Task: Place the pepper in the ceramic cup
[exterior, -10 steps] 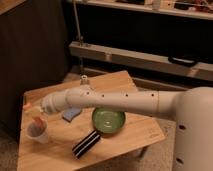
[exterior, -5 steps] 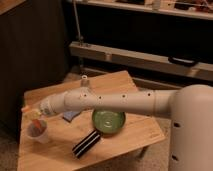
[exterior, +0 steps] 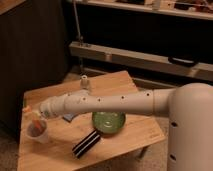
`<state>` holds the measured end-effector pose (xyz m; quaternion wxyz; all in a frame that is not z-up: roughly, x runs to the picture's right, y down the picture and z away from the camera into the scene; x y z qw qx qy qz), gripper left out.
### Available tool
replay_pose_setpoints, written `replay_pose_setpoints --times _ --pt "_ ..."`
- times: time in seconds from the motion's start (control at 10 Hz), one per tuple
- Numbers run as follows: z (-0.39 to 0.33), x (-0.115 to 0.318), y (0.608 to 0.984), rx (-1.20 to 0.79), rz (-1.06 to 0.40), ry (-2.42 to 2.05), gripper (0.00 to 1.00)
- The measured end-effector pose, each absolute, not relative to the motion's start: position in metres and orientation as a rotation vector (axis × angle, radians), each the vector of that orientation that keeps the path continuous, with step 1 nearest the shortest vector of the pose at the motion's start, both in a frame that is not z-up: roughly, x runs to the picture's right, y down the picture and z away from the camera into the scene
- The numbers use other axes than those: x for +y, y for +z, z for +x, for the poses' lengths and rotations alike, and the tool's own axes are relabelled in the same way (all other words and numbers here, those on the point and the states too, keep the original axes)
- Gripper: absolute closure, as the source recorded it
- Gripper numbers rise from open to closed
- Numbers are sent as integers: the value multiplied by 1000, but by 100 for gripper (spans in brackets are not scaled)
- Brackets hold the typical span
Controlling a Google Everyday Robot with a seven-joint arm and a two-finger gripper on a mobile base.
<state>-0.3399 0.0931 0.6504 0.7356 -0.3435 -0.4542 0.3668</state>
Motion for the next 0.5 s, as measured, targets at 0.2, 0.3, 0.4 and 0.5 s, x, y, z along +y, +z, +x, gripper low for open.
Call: replay_pose_setpoints --times 0.2,0.3,0.4,0.5 --pt "-339 94 652 -1001 -746 812 20" --pt "-339 94 653 -1003 -741 815 20" --pt "-339 94 653 -1004 -750 821 20" --pt "-337 93 654 -995 -777 834 20"
